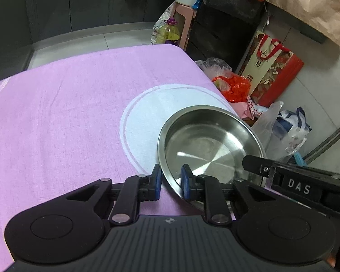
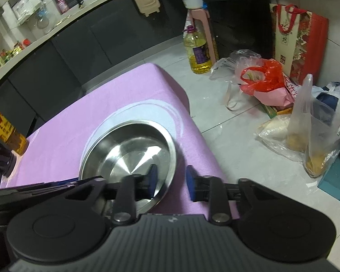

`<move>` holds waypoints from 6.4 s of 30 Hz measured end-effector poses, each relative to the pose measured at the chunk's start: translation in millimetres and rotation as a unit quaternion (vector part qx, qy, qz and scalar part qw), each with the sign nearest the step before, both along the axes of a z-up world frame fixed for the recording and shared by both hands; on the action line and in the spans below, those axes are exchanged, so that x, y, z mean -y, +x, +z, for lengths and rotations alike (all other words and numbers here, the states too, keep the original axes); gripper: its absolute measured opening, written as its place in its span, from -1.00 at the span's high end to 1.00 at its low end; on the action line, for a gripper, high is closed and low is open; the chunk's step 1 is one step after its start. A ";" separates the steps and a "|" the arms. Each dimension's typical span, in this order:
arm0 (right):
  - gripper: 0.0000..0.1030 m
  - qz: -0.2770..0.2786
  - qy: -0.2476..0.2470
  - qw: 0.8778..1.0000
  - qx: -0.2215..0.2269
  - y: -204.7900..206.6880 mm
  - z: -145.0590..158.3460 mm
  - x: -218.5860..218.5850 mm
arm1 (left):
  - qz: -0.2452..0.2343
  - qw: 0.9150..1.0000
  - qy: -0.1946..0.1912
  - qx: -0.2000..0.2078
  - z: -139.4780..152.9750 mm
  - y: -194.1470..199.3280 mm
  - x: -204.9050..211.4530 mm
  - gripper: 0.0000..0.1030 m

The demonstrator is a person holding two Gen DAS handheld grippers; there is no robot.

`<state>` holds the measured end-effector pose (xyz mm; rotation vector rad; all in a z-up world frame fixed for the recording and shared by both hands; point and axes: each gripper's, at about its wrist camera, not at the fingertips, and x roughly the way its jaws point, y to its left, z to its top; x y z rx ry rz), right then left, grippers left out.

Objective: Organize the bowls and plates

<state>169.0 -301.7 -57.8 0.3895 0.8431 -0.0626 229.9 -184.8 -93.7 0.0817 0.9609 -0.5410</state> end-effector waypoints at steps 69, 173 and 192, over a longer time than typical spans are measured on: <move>0.76 0.251 -0.051 0.964 0.075 -48.9 71.2 -231.8 | 0.212 0.968 -0.113 0.071 58.0 -106.7 -299.6 0.66; 0.26 0.306 0.009 0.947 -0.094 20.2 -4.7 -289.8 | 0.312 0.947 -0.081 0.002 -6.4 -68.9 -354.0 0.32; 0.28 0.309 -0.019 0.950 -0.028 -5.0 17.9 -282.5 | 0.303 0.949 -0.061 0.061 30.9 -93.2 -334.7 0.33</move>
